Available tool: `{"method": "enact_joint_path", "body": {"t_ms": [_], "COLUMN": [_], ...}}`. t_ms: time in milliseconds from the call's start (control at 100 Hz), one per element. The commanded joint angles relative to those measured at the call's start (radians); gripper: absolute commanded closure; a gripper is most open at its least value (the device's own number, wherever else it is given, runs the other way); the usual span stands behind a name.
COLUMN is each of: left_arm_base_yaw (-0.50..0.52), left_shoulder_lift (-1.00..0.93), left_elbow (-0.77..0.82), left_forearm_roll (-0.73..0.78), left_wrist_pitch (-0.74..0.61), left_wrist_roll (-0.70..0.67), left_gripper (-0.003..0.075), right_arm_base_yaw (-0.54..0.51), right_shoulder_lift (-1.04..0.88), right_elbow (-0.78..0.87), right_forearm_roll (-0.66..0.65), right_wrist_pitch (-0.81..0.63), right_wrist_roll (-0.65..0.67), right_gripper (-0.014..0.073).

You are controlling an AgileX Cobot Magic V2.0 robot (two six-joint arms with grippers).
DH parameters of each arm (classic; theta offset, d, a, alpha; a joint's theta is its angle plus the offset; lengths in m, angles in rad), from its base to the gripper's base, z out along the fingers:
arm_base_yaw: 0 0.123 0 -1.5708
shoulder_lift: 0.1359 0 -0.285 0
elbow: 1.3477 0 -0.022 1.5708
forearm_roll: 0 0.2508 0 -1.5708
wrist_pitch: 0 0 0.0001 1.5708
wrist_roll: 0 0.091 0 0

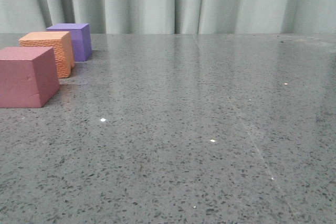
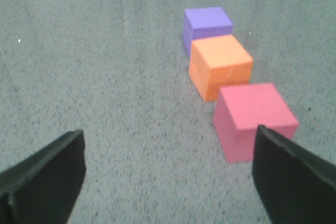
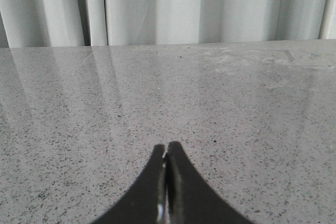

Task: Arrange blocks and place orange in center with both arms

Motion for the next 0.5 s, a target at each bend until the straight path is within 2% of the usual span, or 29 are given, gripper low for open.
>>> {"method": "enact_joint_path", "body": {"t_ms": [0,70,240,490], "left_arm_base_yaw": [0.002,0.002,0.002,0.002], "left_shoulder_lift": [-0.051,-0.087,-0.108,-0.108], "left_elbow": [0.029,0.062,0.084,0.084], "left_forearm_roll": [0.019,0.019,0.017,0.017], "left_wrist_pitch": [-0.069,-0.067,-0.056,-0.058], "left_wrist_roll": [0.002,0.002,0.002,0.002], "left_gripper": [0.0241,0.0366,0.0742,0.0739], "right_arm_base_yaw": [-0.006,-0.006,-0.006,-0.006], "right_shoulder_lift": [-0.019,-0.019,-0.019,-0.019], "right_elbow": [-0.014,-0.014,-0.014,-0.014], "right_forearm_roll": [0.003,0.003,0.003,0.003], "right_wrist_pitch": [-0.088,-0.088,-0.088,-0.088], "right_wrist_roll": [-0.007,-0.007,-0.007,-0.007], "right_gripper": [0.0713,0.0713,0.0713,0.0713]}}
